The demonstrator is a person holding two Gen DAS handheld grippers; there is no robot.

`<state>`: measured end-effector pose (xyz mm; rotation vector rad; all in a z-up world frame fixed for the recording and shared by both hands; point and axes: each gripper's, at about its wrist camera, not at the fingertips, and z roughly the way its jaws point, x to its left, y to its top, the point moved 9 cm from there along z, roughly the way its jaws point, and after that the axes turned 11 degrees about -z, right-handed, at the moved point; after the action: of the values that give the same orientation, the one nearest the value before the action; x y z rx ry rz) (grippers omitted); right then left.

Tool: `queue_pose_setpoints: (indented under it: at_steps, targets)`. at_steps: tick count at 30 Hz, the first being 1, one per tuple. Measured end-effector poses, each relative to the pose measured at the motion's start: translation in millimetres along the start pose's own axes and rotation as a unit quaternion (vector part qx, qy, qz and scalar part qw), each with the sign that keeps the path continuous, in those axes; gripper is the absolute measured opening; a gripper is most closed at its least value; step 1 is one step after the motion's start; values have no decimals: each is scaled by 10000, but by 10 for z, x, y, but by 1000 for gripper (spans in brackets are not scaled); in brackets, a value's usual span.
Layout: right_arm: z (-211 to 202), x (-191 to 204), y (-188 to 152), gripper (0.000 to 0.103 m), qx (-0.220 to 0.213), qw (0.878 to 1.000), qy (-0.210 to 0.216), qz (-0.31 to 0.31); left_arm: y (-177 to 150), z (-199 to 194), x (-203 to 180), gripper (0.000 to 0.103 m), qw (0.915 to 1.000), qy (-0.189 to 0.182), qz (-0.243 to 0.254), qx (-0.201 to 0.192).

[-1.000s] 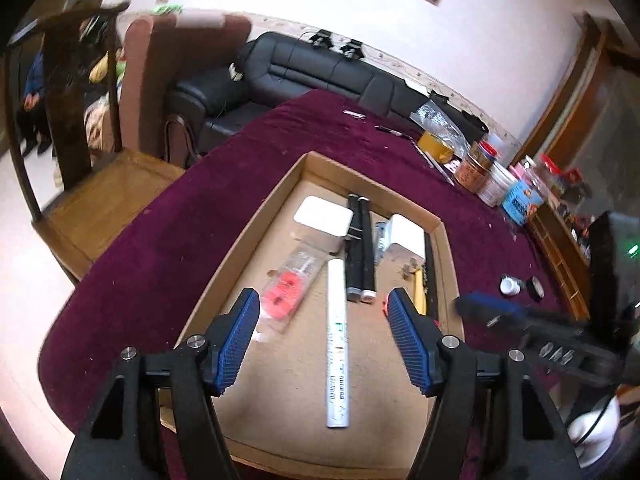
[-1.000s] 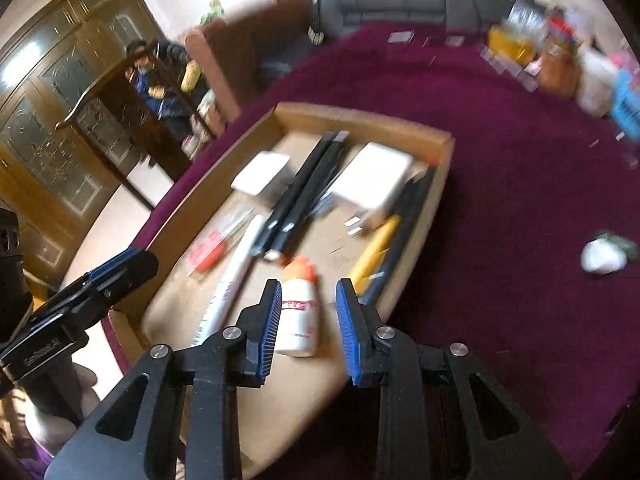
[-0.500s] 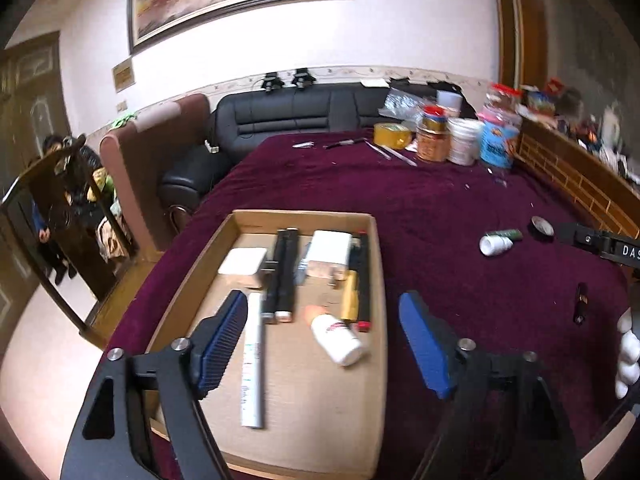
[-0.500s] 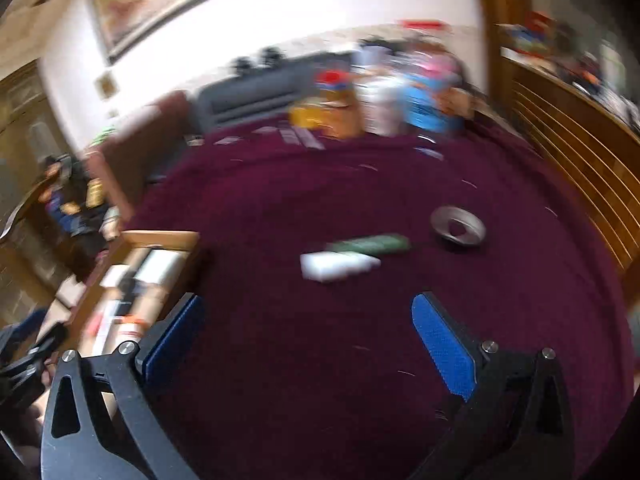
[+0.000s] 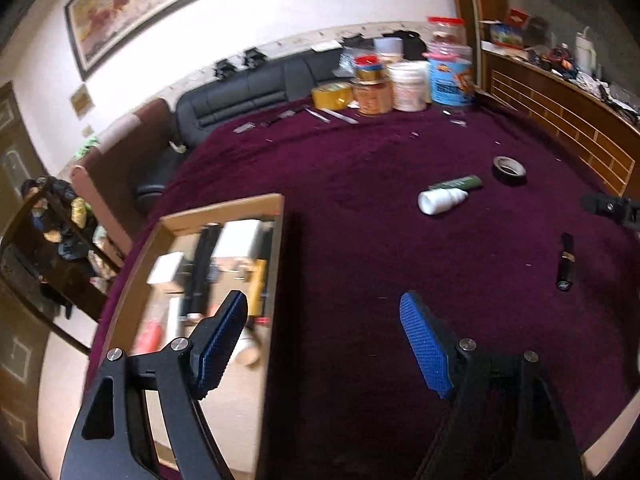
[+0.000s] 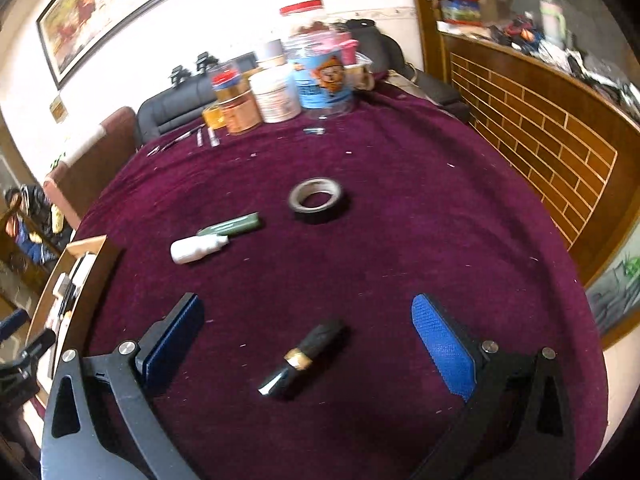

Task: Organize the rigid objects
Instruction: 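Grasp the small white dropper bottle with the left gripper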

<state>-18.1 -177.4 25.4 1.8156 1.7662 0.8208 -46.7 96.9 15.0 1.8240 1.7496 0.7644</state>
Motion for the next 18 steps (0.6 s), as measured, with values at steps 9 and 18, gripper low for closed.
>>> queue_pose_setpoints:
  at_steps: [9,18]
  targets:
    - [343,-398,427,103,-344,9978,-304,477,-59,398,-439,74,9660,-1938,-922,1446]
    - [740,-613,407,103,-271,9960,-299,796,259,743,-908,73,9792,-1661,-79,1163]
